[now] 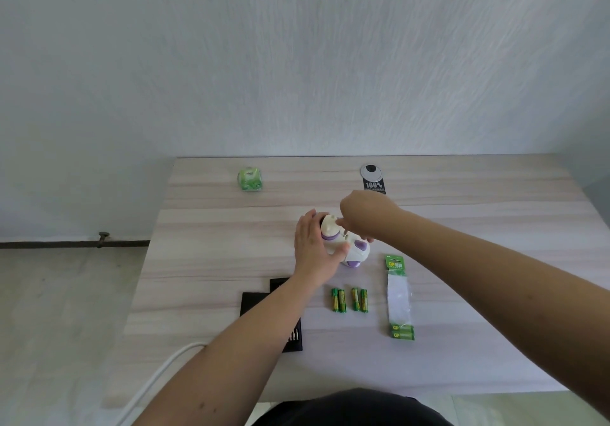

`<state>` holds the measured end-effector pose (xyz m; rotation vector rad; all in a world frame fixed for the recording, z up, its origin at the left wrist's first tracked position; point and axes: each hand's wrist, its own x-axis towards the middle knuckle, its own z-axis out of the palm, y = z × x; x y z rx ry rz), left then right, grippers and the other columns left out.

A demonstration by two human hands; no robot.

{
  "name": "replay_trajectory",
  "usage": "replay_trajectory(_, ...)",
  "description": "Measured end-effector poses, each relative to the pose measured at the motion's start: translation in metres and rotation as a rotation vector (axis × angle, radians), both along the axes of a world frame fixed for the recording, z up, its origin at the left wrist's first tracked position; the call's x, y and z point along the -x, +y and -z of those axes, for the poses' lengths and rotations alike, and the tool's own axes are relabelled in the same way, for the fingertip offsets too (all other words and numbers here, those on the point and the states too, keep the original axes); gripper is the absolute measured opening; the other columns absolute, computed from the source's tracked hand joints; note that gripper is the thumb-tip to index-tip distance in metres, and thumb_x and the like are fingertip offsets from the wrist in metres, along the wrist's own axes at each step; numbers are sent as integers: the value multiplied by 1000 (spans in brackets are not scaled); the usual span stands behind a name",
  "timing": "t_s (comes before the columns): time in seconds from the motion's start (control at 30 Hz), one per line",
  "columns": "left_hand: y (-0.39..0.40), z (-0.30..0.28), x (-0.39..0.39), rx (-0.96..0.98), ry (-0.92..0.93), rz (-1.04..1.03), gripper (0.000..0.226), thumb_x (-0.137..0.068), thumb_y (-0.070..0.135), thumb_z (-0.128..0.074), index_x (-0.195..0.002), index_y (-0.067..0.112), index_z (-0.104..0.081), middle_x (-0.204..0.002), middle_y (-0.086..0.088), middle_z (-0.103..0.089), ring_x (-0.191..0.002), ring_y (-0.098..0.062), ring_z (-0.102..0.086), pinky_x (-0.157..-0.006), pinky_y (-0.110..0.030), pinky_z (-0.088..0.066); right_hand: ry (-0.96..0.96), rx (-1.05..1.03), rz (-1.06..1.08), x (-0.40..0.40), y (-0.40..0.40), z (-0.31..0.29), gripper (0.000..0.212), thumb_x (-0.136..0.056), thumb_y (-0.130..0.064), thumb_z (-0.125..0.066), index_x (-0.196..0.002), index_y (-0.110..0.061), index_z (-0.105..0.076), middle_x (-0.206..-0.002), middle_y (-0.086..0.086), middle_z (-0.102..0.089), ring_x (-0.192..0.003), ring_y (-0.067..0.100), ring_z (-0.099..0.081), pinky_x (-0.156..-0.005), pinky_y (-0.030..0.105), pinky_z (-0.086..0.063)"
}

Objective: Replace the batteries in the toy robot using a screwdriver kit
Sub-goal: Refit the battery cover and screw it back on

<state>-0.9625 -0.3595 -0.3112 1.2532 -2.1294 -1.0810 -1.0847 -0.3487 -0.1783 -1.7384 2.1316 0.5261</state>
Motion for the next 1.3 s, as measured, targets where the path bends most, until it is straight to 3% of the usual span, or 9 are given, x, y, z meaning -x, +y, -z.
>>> replay_trajectory(0.13, 1, 1, -1, 9, 25, 7, 87, -75, 35, -75, -147, 21, -30, -150, -4, -30, -142, -22, -20, -118, -39, -19, -26, -144, -58, 5, -3, -1, 26, -91, -22, -58, -69, -10, -62, -79, 4, -74, -74, 20, -63, -53, 24, -40)
replay_trajectory(0.23, 1, 0, 0, 19, 32, 0, 82, -72, 33, -76, -143, 19, -37, -147, -5, -33, -140, -23, -24, -117, -41, -22, -22, -98, -67, 10, 0, 5, 10, -82, -13, -65, -78, -7, -71, -79, 3, -74, -74, 19, -65, -53, 24, -43)
replay_trajectory(0.4, 0, 1, 0, 24, 3, 6, 72, -73, 31, -77, -135, 16, -43, -147, -4, -32, -140, -22, -23, -117, -40, -22, -6, 54, 2, 5, 5, 8, 35, -91, -22, -52, -57, -13, -51, -52, 1, -58, -60, 21, -59, -55, 25, -47)
replay_trajectory(0.5, 0, 2, 0, 20, -5, 12, 72, -73, 33, -76, -135, 14, -44, -148, -4, -32, -140, -21, -23, -117, -40, -22, 11, 33, -6, 4, 4, 4, 42, -96, -32, -48, -58, -13, -46, -55, 0, -46, -65, 23, -56, -56, 28, -44)
replay_trajectory(0.57, -1, 3, 0, 22, -11, 11, 73, -72, 34, -77, -134, 13, -44, -148, -4, -32, -140, -22, -24, -116, -41, -24, 4, -54, -48, 7, 2, 1, 35, -94, -35, -54, -71, -9, -53, -67, 3, -52, -74, 25, -57, -60, 29, -42)
replay_trajectory(0.7, -1, 4, 1, 27, -18, -2, 74, -72, 35, -77, -134, 13, -44, -148, -4, -32, -140, -22, -25, -116, -42, -25, -2, -70, -177, 13, 1, 6, 13, -87, -13, -64, -98, -7, -65, -93, 8, -67, -83, 26, -63, -58, 29, -41)
replay_trajectory(0.83, 0, 2, 1, 26, -18, -4, 75, -72, 35, -77, -135, 12, -43, -148, -3, -31, -140, -21, -24, -116, -41, -24, 71, -66, -162, 9, 0, 12, 8, -76, -10, -74, -78, -11, -67, -70, 1, -62, -60, 19, -55, -45, 25, -36)
replay_trajectory(1.0, -1, 3, 1, 8, -25, 1, 76, -74, 37, -76, -138, 15, -40, -150, 0, -28, -142, -18, -19, -118, -39, -22, 95, -16, -101, 0, 0, 9, 34, -79, -7, -68, -54, -16, -48, -47, -3, -47, -45, 14, -49, -43, 21, -38)
replay_trajectory(1.3, -1, 3, 2, -5, -10, -8, 74, -75, 34, -76, -137, 15, -41, -150, 0, -28, -142, -19, -20, -117, -41, -21, 94, 51, 10, -4, 7, 11, 35, -88, -15, -58, -57, -14, -43, -59, 1, -45, -50, 17, -44, -44, 23, -29)
